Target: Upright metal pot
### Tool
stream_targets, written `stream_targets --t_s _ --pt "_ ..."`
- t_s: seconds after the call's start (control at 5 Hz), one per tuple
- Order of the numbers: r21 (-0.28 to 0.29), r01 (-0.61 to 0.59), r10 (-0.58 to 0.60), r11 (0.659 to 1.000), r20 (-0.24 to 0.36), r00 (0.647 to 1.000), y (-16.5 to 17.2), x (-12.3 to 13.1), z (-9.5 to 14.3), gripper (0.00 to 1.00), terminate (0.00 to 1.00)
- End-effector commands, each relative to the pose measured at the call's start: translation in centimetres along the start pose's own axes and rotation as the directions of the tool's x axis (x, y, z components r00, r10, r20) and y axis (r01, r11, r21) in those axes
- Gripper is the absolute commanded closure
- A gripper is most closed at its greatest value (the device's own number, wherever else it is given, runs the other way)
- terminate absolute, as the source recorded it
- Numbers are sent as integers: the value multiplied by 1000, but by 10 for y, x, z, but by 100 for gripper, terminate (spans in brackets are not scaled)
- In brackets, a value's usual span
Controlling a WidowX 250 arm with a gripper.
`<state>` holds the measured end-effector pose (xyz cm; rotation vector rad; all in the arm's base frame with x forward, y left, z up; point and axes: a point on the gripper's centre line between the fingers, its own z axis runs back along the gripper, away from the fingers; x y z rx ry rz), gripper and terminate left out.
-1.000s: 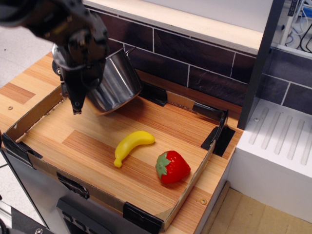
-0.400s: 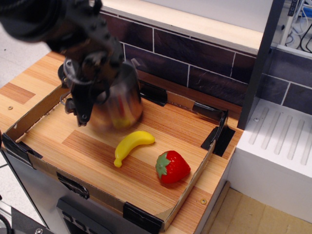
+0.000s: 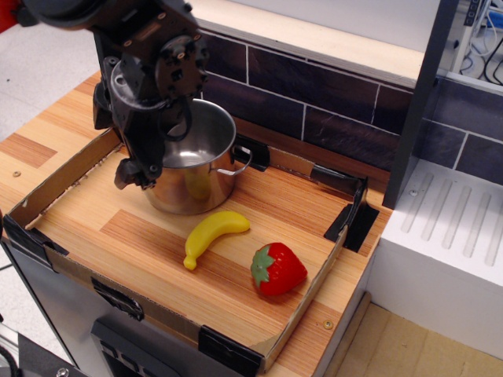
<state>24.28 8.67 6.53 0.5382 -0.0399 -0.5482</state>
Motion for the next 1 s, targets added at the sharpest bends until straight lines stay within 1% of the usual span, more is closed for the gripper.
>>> stream_targets --t_s 0.0,0.2,0.4,0.6,0.8 --pt "-132 -61 66 989 27 997 19 9 15 0 0" --pt "-188 -84 96 979 57 994 27 12 31 0 0" --pt "-211 -86 95 974 34 995 27 14 36 0 0" --pt "-244 -76 88 967 40 995 29 13 42 0 0" --pt "-356 -99 131 929 66 989 39 18 74 0 100"
